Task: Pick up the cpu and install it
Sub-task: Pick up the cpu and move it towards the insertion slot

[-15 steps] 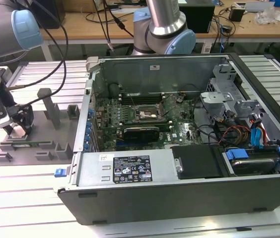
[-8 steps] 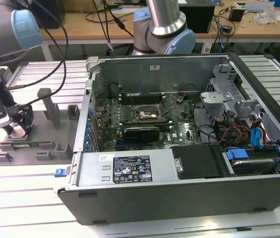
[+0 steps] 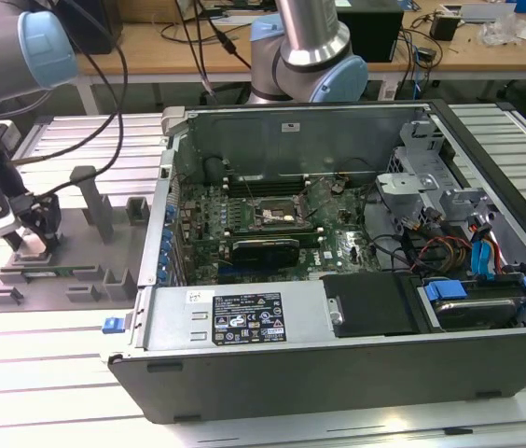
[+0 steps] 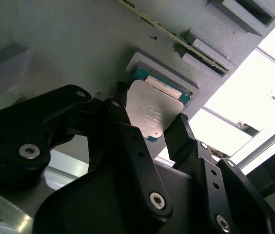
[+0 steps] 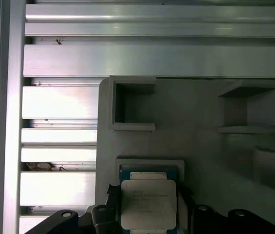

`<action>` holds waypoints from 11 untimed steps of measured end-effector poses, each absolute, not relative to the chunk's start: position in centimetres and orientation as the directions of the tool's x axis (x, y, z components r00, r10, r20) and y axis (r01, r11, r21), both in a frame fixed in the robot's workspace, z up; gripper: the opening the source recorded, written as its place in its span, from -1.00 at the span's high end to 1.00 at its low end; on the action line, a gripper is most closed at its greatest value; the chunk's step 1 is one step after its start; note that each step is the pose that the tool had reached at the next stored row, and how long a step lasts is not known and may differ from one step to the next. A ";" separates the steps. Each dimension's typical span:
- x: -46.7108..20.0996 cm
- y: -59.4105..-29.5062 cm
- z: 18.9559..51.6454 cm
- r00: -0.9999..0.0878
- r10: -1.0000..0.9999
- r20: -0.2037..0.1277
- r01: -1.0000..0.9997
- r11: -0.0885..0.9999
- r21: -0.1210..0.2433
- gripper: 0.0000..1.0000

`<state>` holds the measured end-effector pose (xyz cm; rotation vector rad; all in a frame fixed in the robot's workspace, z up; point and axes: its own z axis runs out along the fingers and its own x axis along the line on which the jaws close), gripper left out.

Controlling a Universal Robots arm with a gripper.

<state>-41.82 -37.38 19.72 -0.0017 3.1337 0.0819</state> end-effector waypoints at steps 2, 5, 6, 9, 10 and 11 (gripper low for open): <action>-41.8 -37.4 20.2 -1.000 -0.001 -0.007 -0.001 0.999 0.052 -0.09; -41.8 -37.4 21.4 -1.000 -0.001 -0.007 -0.001 0.999 0.052 -0.09; -41.8 -37.4 21.8 -1.000 -0.001 -0.007 -0.001 0.999 0.052 -0.09; -41.8 -37.4 22.7 -1.000 -0.001 -0.007 -0.001 0.999 0.052 -0.09; -41.8 -37.4 23.2 -1.000 -0.001 -0.007 -0.001 0.999 0.052 -0.09; -41.8 -37.4 23.6 -1.000 -0.001 -0.007 -0.001 0.999 0.052 -0.09</action>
